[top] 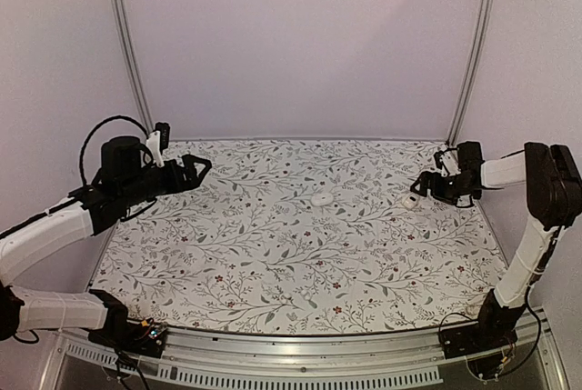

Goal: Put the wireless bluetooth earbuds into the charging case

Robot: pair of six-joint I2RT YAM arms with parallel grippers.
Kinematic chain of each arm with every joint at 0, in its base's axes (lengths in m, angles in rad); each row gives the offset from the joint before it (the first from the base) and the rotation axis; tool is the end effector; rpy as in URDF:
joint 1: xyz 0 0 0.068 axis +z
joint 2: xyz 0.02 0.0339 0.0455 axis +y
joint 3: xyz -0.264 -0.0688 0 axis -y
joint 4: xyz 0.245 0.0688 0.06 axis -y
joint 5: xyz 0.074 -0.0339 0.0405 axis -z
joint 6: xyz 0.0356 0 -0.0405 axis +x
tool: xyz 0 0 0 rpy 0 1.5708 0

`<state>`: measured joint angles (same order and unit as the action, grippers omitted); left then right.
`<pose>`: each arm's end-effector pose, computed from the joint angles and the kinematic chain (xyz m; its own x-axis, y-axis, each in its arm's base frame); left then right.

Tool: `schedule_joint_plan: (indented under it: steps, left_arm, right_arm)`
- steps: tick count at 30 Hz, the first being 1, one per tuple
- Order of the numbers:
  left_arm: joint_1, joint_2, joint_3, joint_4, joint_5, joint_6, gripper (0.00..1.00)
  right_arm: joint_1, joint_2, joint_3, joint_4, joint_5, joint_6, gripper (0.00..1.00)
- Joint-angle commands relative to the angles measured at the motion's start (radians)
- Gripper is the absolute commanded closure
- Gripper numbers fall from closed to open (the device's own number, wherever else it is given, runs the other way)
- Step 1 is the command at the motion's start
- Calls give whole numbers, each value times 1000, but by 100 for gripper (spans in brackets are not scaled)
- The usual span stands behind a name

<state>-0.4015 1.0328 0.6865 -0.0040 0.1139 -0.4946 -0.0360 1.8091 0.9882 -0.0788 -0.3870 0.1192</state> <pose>0.2177 -0.0968 0.2760 -0.5090 -0.2963 -0.8082 0.2783 0.8319 -0.4802 0.3600 0.0005 0.1479 -0.8010 0.1390 -0.5823 -0.1067 0.9239 0.3674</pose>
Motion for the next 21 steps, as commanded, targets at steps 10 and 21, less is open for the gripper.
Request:
schedule_joint_plan:
  steps: [10,21]
  left_arm:
    - [-14,-28,-41,62,84,-41,0]
    - [-13,-28,-85,92,126,-48,0]
  right_arm:
    - [2,79,34,39,-135,-1,10]
    - [30,108,64,24,-135,-6,13]
